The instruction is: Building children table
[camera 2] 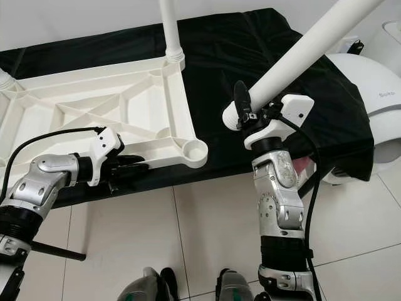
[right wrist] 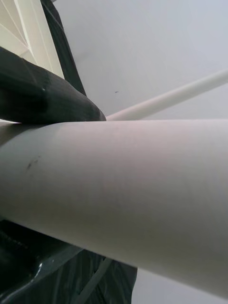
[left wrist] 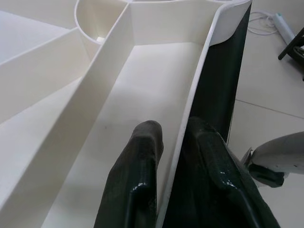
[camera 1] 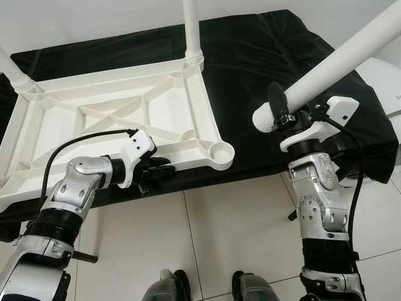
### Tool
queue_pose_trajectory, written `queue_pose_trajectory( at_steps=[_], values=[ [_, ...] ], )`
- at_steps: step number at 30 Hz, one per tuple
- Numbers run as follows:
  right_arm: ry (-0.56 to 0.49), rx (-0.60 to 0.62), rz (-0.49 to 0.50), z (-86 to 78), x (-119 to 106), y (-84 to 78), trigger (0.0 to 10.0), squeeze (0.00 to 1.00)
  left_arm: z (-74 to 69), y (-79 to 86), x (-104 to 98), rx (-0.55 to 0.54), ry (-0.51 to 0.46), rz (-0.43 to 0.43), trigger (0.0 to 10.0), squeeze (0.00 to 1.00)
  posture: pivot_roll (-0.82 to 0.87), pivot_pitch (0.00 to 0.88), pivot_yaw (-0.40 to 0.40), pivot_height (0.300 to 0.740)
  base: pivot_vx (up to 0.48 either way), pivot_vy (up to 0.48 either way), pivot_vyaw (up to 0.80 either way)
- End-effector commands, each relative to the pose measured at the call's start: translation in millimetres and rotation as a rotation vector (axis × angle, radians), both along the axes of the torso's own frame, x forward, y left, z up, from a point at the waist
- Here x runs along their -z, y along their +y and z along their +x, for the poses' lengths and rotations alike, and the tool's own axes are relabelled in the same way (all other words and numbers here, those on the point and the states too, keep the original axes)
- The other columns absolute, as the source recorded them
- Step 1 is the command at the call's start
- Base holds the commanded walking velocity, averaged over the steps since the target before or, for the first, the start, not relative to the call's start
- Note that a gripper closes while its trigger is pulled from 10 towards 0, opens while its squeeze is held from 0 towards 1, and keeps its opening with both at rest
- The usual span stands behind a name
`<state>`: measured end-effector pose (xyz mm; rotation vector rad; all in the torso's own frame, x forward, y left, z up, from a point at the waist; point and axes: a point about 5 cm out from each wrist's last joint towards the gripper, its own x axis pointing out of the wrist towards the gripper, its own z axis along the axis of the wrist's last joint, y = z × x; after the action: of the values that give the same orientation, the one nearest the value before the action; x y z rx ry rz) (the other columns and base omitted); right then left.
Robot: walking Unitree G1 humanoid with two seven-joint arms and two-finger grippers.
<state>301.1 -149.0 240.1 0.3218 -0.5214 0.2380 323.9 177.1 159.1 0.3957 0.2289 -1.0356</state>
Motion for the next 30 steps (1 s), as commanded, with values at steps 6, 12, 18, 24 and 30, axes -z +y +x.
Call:
queue_pose_trajectory(
  at_steps=[6, 12, 18, 24, 30],
  values=[
    [-0.016, -0.009, -0.006, -3.3, -3.0, 0.5, 10.0, 0.00, -4.5, 18.3, -3.1, -0.049, -0.008, 0.011, 10.0, 0.00, -0.16, 0.154, 0.096, 0.740, 0.000, 0.000, 0.00],
    [-0.010, -0.031, -0.015, -0.3, -2.5, 2.4, 10.0, 0.00, -8.6, 13.9, -8.7, -0.016, 0.008, -0.061, 10.0, 1.00, -0.14, 0.153, 0.074, 0.740, 0.000, 0.000, 0.00],
    [-0.005, -0.074, -0.036, 3.2, -2.1, 7.8, 10.0, 0.00, -8.9, 2.0, -20.2, 0.008, -0.018, -0.125, 10.0, 0.00, -0.13, 0.154, 0.061, 0.740, 0.000, 0.000, 0.00],
    [-0.006, -0.113, -0.070, 6.0, -3.2, 11.1, 10.0, 0.00, -8.5, -9.0, -32.3, 0.038, -0.040, -0.187, 10.0, 0.00, -0.13, 0.156, 0.057, 0.740, 0.000, 0.000, 0.00],
    [-0.001, -0.139, -0.106, 8.1, -1.9, 12.1, 10.0, 0.00, -8.9, -22.8, -45.2, 0.059, -0.064, -0.261, 10.0, 0.00, -0.13, 0.156, 0.056, 0.740, 0.000, 0.000, 0.00]
  ],
)
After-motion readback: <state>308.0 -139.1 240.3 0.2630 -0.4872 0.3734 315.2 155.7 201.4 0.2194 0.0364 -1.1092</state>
